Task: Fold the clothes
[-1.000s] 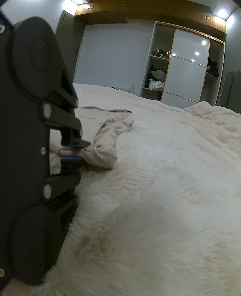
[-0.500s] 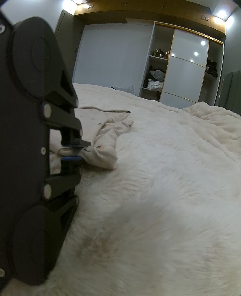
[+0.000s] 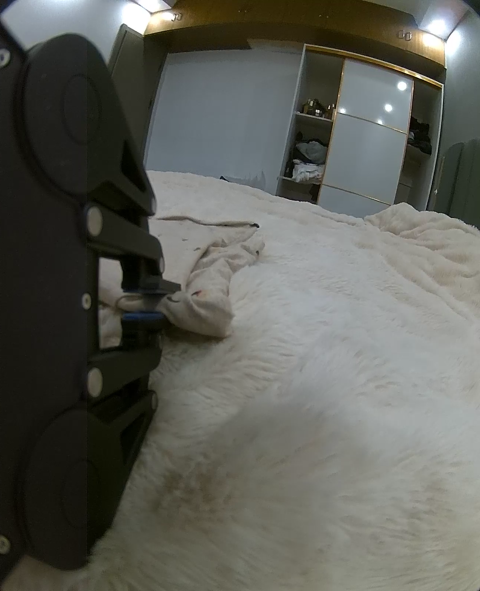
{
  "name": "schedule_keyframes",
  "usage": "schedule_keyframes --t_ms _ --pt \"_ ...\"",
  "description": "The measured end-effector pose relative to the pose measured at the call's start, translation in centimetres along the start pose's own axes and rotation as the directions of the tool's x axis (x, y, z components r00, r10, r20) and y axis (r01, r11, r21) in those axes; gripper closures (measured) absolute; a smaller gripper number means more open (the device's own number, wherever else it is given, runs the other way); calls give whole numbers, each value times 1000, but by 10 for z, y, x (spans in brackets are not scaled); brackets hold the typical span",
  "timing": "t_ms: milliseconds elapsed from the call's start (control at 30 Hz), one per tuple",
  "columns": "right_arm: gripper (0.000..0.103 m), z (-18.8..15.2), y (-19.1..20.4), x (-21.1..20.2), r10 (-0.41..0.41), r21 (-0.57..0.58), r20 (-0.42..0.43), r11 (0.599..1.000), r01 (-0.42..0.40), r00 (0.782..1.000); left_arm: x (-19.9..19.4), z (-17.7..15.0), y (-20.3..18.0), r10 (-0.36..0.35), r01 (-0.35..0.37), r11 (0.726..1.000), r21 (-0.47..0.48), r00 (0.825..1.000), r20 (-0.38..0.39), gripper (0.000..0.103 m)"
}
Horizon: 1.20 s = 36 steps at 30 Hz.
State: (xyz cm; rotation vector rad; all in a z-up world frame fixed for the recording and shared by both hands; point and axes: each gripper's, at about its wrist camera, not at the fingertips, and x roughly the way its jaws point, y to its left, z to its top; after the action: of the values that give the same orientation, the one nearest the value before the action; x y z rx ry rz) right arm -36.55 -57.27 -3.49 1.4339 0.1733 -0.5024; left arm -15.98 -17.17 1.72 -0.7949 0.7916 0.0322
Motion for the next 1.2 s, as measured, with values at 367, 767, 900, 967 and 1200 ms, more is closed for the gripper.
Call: schedule_keyframes --t_ms 367,767,900,967,1200 --pt "57 22 37 -47 39 -197 104 980 -18 994 -74 62 -42 121 -221 870 440 962 244 51" --pt "31 -118 194 2 -208 -956 104 -290 41 973 -49 -99 -118 -102 -223 -269 937 974 202 8" --pt "37 -163 165 24 -277 -790 159 -611 -46 948 -30 -124 -105 -79 -128 -449 884 991 104 18" --pt "37 -176 149 35 -284 -710 172 -699 -81 943 -19 -130 -100 -63 -113 -495 862 994 94 30" --pt "39 -186 105 78 -240 -482 268 -872 -86 933 20 -133 -88 -63 -136 -599 789 990 123 45"
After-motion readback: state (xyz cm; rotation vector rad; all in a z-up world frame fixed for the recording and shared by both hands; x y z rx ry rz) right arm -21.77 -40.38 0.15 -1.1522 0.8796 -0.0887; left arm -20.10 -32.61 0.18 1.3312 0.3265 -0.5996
